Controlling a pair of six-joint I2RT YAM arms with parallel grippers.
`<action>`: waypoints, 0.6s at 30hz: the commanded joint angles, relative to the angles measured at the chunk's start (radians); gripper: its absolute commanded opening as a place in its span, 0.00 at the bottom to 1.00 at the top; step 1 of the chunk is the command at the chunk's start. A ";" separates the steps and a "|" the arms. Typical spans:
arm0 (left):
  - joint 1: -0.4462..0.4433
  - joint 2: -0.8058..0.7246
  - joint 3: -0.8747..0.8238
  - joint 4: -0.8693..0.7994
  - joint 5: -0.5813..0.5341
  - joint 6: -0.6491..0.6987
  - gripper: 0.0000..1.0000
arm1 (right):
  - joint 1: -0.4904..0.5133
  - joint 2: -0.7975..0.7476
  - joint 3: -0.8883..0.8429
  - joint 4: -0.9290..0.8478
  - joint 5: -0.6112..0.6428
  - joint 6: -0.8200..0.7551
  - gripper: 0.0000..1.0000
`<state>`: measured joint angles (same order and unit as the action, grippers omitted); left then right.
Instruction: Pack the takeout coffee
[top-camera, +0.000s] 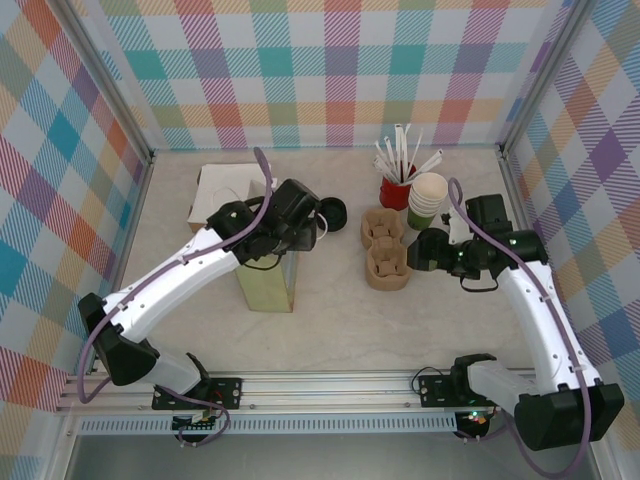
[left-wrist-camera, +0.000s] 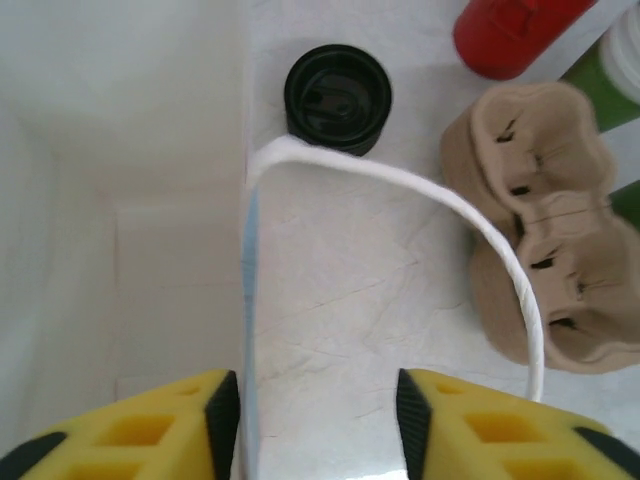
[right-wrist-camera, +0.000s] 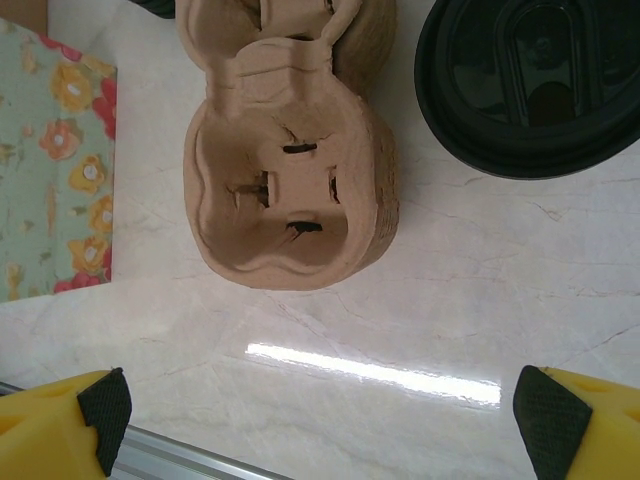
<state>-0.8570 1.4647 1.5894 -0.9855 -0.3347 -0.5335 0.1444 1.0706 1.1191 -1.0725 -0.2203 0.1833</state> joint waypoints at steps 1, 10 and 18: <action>-0.013 -0.036 0.066 -0.005 0.028 0.016 0.54 | -0.003 0.015 0.055 -0.011 -0.008 -0.094 1.00; 0.006 -0.163 0.150 -0.087 -0.008 0.095 0.73 | -0.002 0.085 0.147 0.052 -0.046 -0.395 1.00; 0.280 -0.366 0.011 -0.107 0.175 0.144 0.80 | 0.003 0.207 0.294 0.007 -0.058 -0.593 1.00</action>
<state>-0.6563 1.1351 1.6539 -1.0485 -0.2626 -0.4362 0.1444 1.2560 1.3651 -1.0454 -0.2474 -0.2890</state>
